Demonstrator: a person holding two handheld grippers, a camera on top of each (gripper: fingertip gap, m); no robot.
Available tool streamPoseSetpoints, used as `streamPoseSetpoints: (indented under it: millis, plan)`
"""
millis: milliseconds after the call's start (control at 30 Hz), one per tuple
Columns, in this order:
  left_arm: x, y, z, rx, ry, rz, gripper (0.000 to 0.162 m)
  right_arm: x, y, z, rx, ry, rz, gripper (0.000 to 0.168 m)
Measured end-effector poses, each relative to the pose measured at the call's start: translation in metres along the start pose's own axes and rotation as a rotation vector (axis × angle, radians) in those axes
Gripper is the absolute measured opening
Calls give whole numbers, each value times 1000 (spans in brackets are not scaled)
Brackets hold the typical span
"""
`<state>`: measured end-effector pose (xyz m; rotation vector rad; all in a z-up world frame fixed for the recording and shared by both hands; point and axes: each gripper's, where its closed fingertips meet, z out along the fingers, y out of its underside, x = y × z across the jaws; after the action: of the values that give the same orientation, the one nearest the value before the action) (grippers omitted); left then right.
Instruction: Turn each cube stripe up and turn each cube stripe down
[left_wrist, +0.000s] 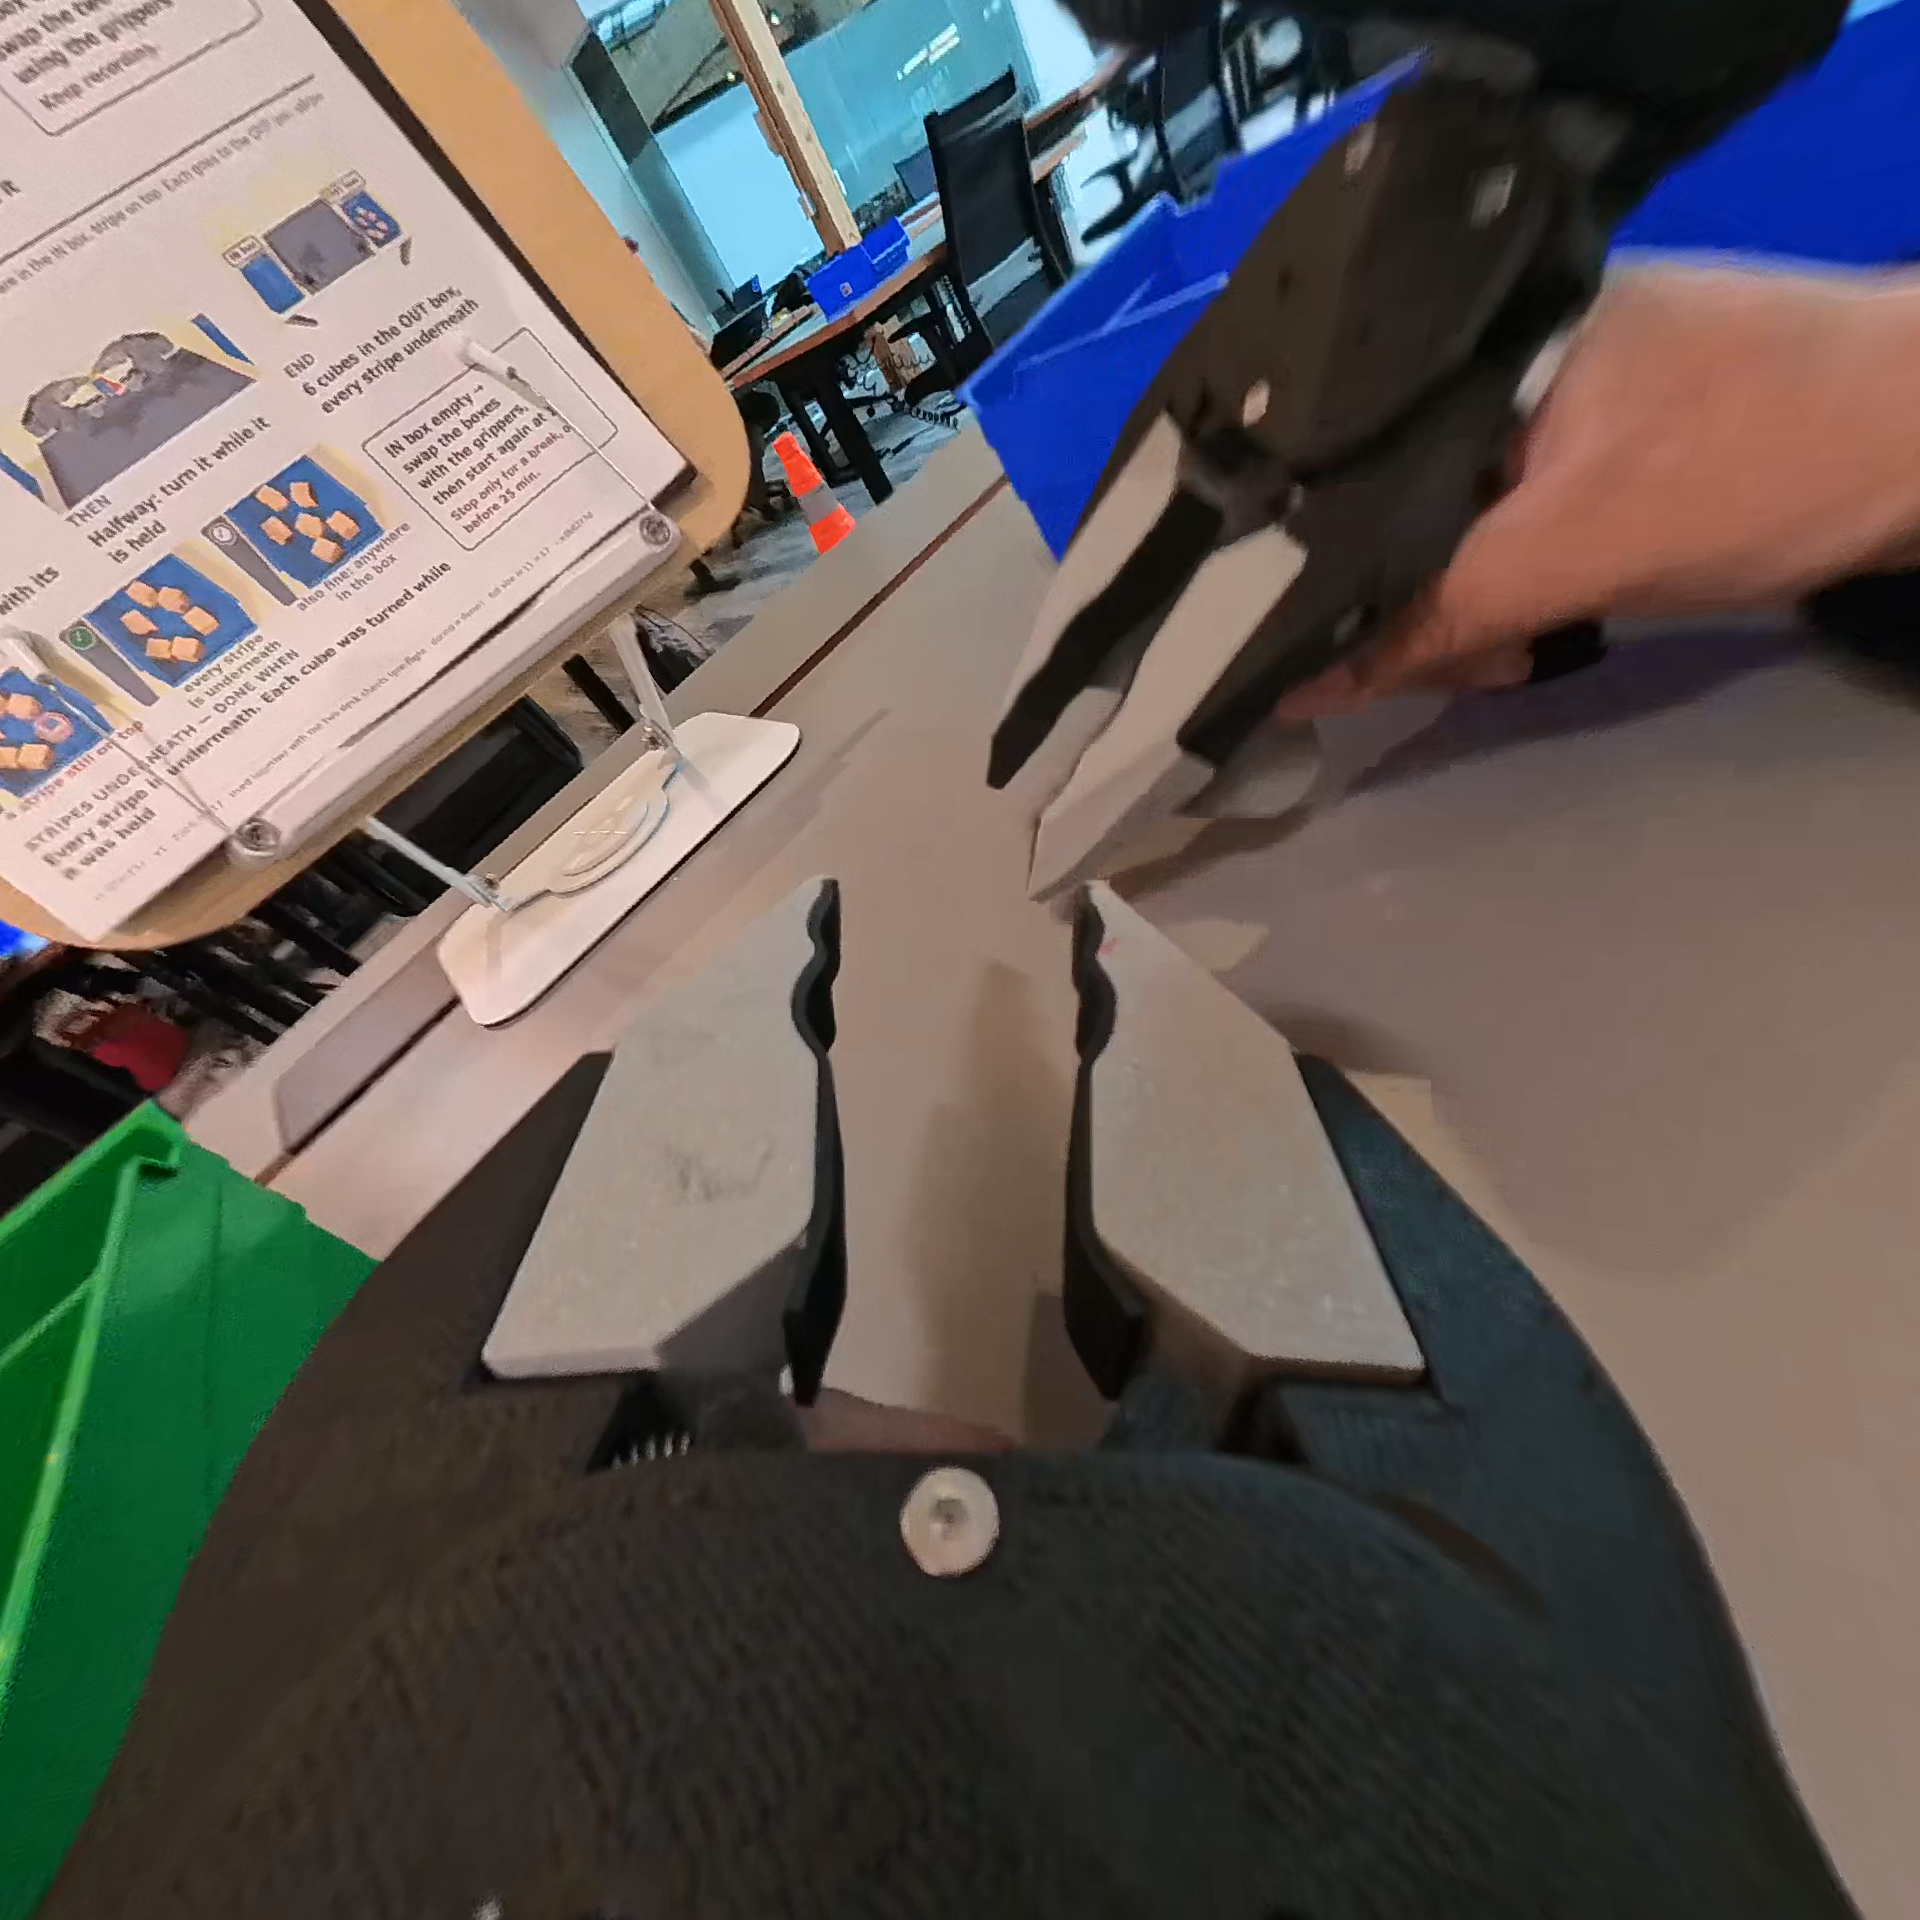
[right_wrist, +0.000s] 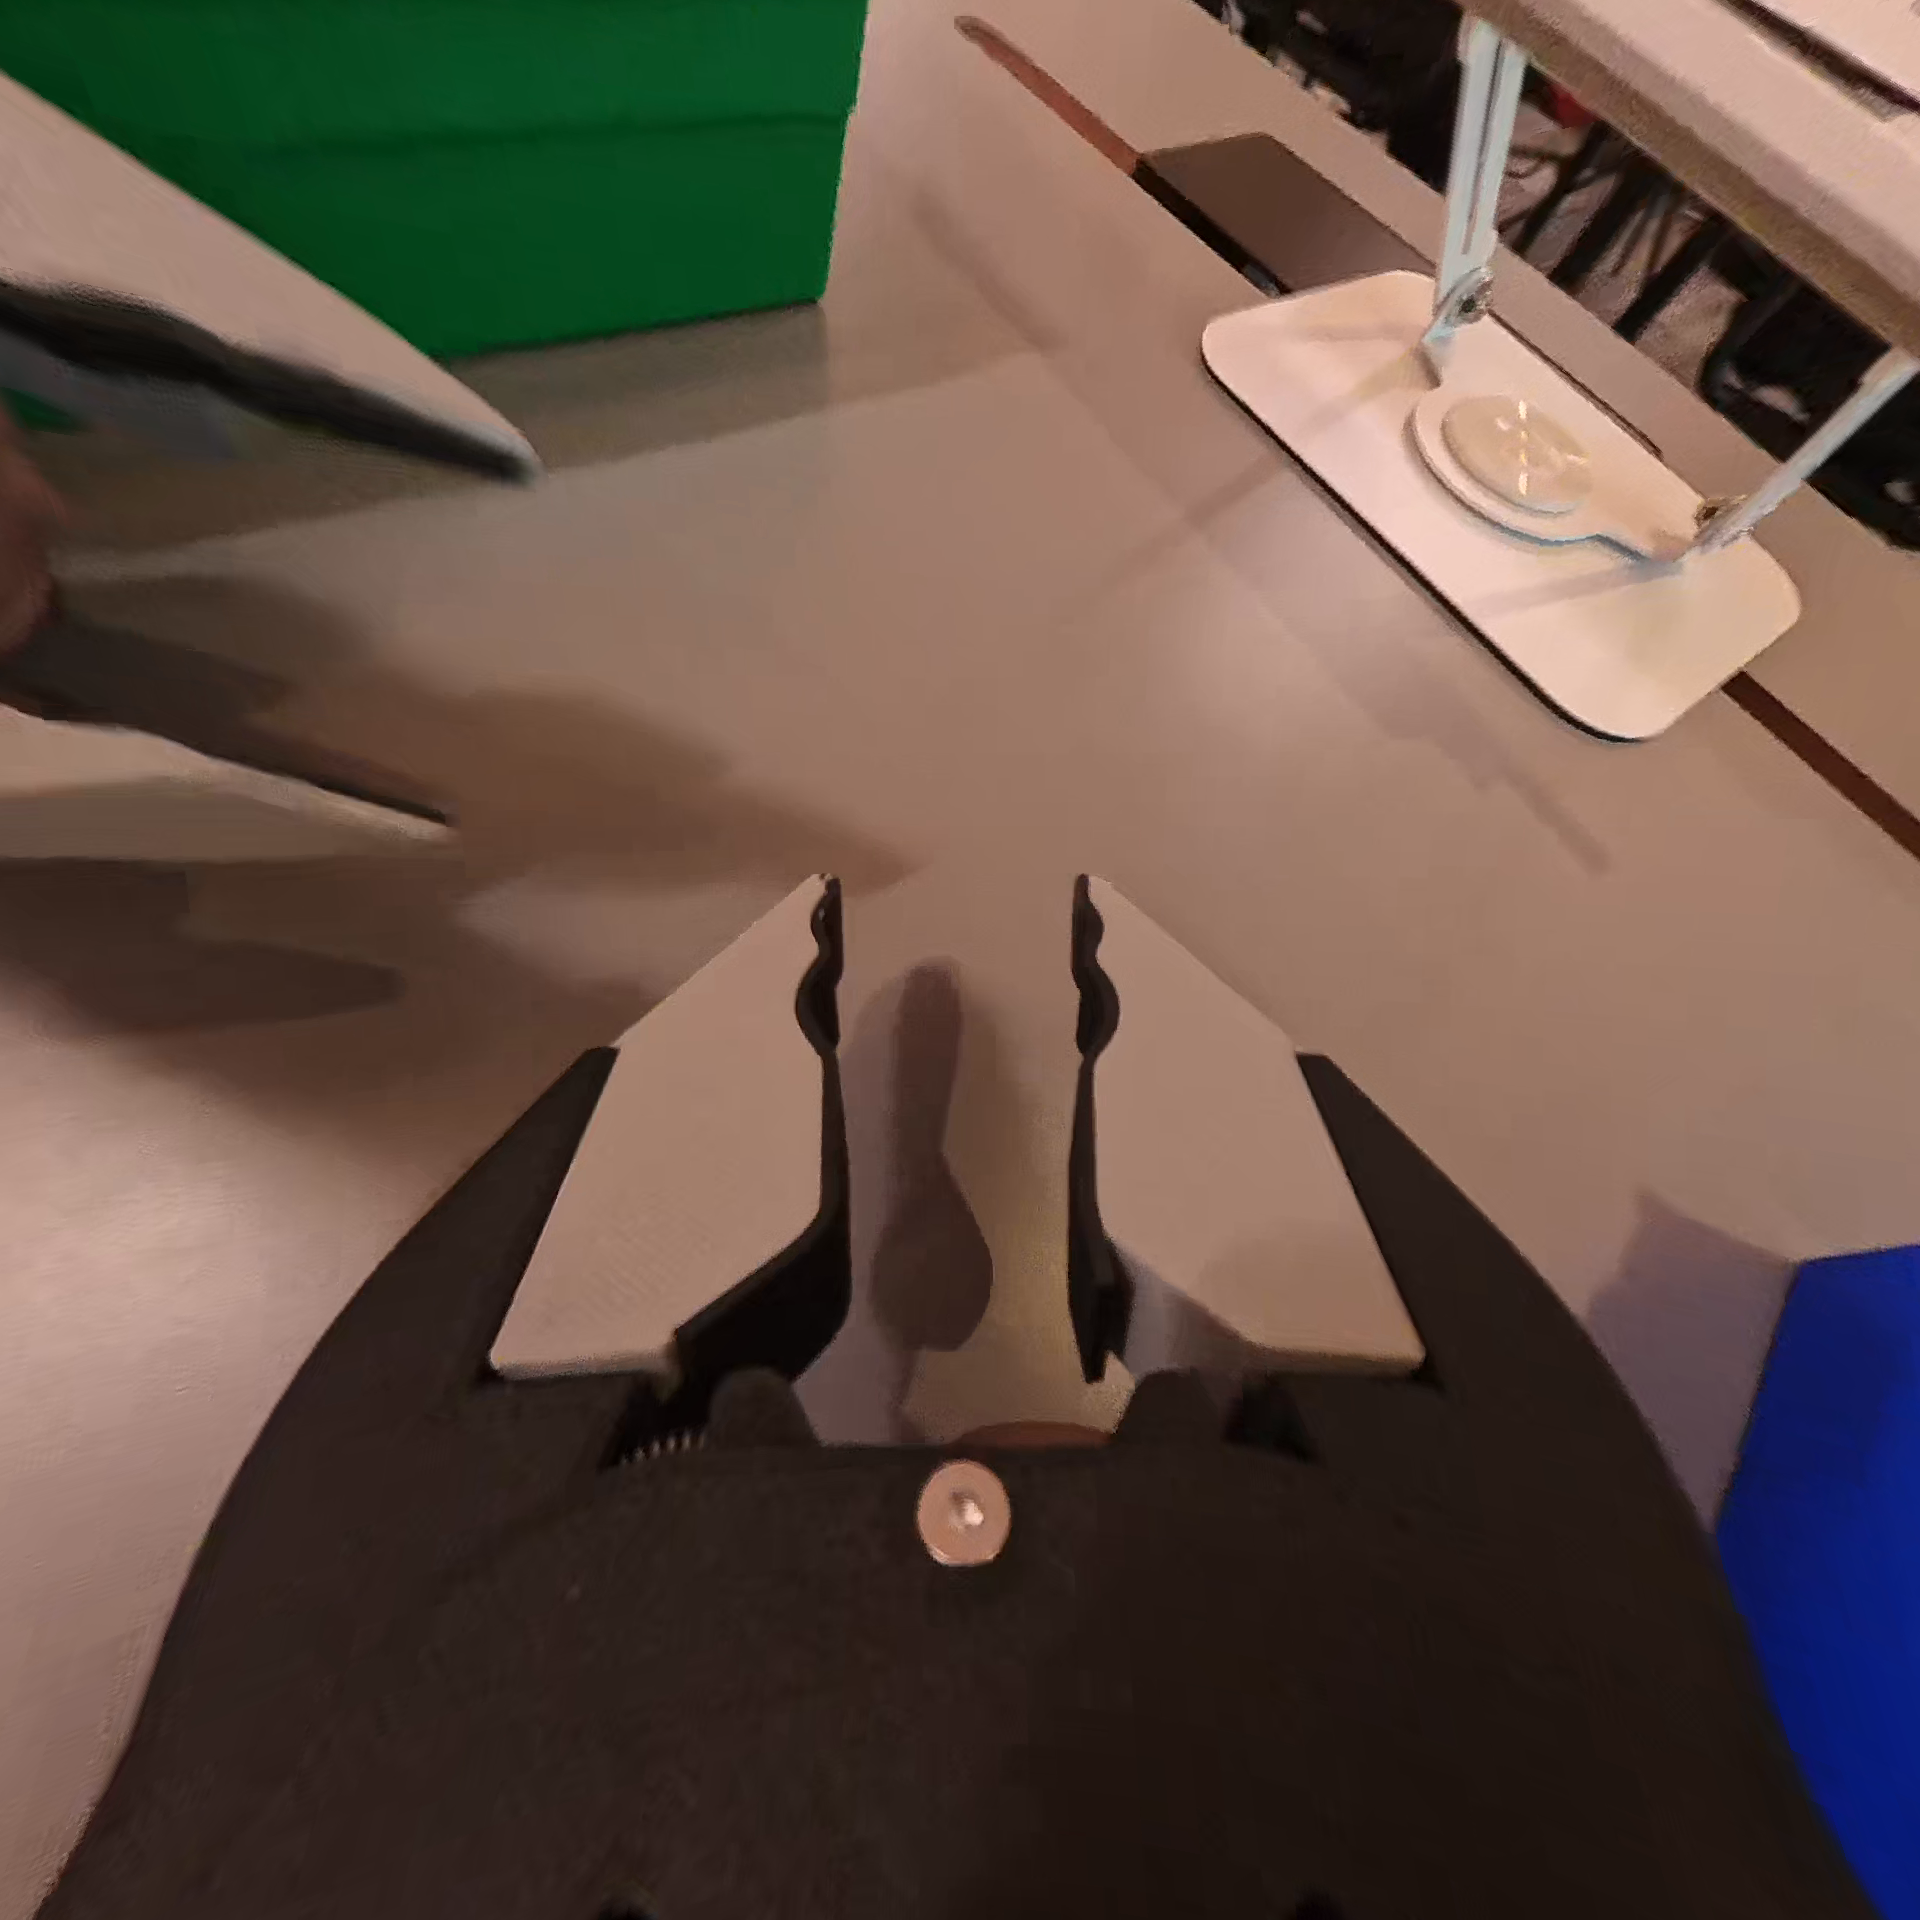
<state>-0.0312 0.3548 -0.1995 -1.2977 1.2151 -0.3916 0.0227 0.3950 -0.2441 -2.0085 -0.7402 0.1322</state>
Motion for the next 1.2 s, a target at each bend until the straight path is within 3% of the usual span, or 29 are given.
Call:
streamPoseSetpoints:
  millis: [100, 233, 300, 400, 467, 567, 667, 800, 1000, 1033, 1067, 1200]
  plan:
    - [3, -24, -19, 53, -4, -109, 44, 5, 10, -5, -37, 36, -22, 42]
    - [-19, -56, -51, 93, -38, -268, 45, 3, 4, -13, 14, -25, 88, 43]
    - [-48, -71, -70, 99, -88, -295, 47, 3, 2, -15, 29, -33, 103, 43]
    - [-124, -75, -97, 55, -287, -277, 45, 5, 0, -18, 35, -7, 81, 43]
    - [-174, -50, -103, -65, -386, -301, 48, 2, -1, -19, 41, -7, 69, 43]
    - [-212, 19, -89, -323, -374, -450, 66, -2, 0, -17, 35, -8, 55, 43]
    - [-223, 87, -78, -550, -373, -534, 72, -3, 5, -13, 13, -3, 42, 43]
    - [-218, 145, -65, -708, -374, -603, 79, -2, 12, -10, -10, -2, 51, 43]
    - [-200, 186, -40, -818, -330, -563, 75, 4, 10, -12, 3, 8, 65, 43]
    - [-199, 190, -37, -829, -326, -550, 66, 5, 11, -13, 1, 8, 66, 43]
    - [-200, 192, -34, -825, -325, -541, 45, 5, 11, -13, 0, 7, 66, 43]
    - [-208, 196, -31, -800, -329, -569, 45, 6, 11, -14, -2, 6, 59, 43]
